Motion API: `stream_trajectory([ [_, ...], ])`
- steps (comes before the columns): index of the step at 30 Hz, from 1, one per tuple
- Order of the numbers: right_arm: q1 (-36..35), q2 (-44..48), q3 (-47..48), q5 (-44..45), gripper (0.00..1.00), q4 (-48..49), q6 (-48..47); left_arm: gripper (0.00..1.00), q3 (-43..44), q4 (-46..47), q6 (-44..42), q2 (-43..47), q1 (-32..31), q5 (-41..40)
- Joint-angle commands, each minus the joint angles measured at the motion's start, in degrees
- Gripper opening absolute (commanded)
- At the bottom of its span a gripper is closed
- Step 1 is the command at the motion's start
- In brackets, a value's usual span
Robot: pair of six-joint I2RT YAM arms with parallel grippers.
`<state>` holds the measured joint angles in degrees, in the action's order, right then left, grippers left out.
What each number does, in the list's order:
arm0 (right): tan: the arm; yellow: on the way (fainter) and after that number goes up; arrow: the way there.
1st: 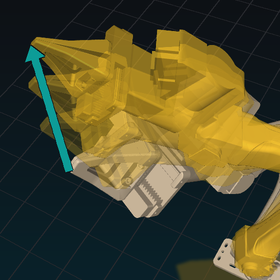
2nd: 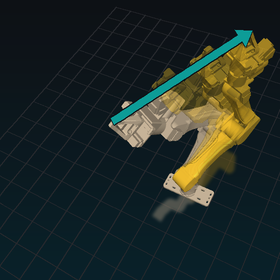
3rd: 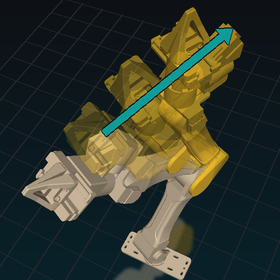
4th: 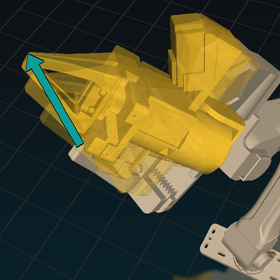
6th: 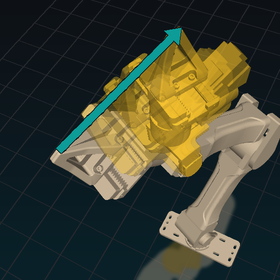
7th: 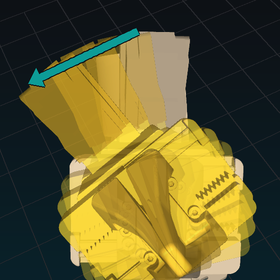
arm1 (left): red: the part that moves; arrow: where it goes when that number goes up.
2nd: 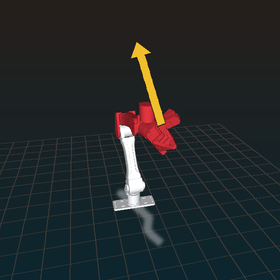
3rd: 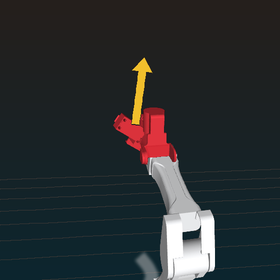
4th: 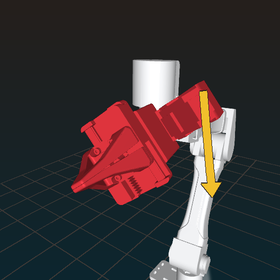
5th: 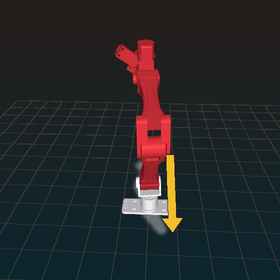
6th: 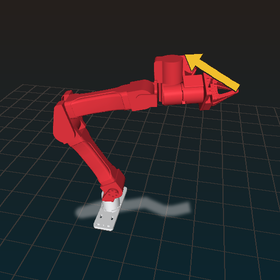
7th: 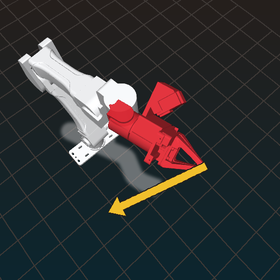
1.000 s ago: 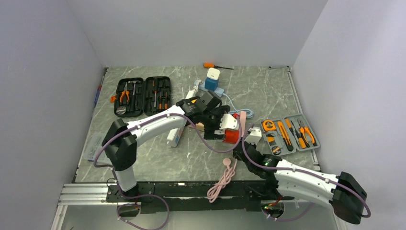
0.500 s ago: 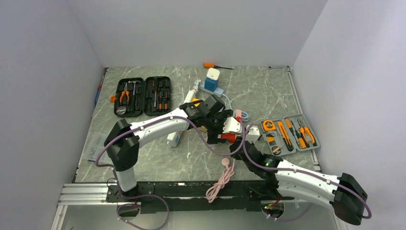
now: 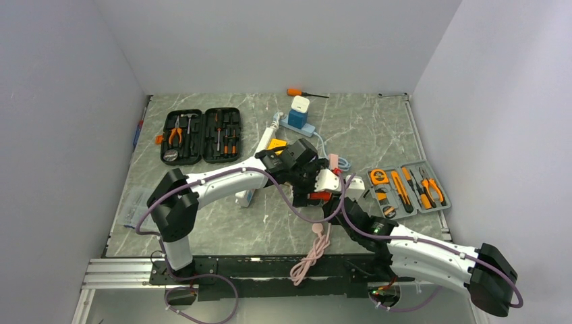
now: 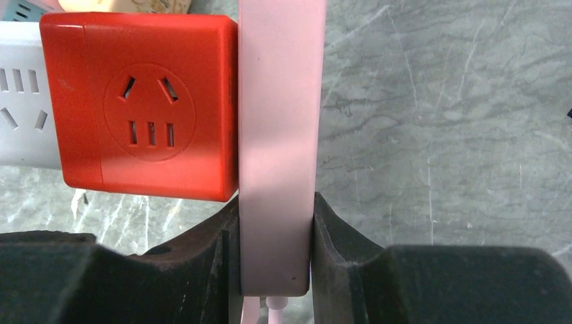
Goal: Pull the plug off the socket
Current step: Remove the plug from the socket.
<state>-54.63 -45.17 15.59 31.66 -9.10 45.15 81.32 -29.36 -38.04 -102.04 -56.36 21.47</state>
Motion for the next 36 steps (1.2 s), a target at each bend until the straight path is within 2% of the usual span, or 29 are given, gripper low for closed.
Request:
stream_trajectory([
  [1,-0.6,1.1,6.3,-1.5,0.00,12.6,-1.5,0.99,1.1,2.0,2.3,0.5,-0.3,-1.9],
  [13,-0.6,0.4,8.1,-4.0,0.00,14.6,-1.3,0.95,0.5,3.0,2.3,-1.0,-1.3,-6.0],
  [20,-0.6,1.8,7.3,-4.3,0.00,13.2,-0.7,0.86,0.4,2.3,1.3,-2.7,-1.4,-8.0],
  [26,-0.6,3.8,4.3,-3.1,0.00,9.6,0.1,0.47,-0.7,-0.1,-1.7,-2.4,-0.9,-11.4],
  [29,-0.5,3.8,2.1,-2.2,0.00,7.4,1.2,0.17,1.2,-4.3,-2.7,-2.4,-0.4,-11.3],
  [30,-0.4,3.6,1.6,-2.0,0.00,6.9,1.7,0.11,2.3,-6.1,-2.9,-2.6,-0.2,-11.2],
  [32,0.0,3.2,0.8,-2.0,0.00,6.3,2.6,0.06,3.3,-8.2,-2.7,-2.1,0.3,-10.8],
  [36,1.1,0.9,0.8,-1.1,0.00,3.1,4.0,0.05,2.6,-8.7,-3.1,0.9,1.0,-11.8],
])
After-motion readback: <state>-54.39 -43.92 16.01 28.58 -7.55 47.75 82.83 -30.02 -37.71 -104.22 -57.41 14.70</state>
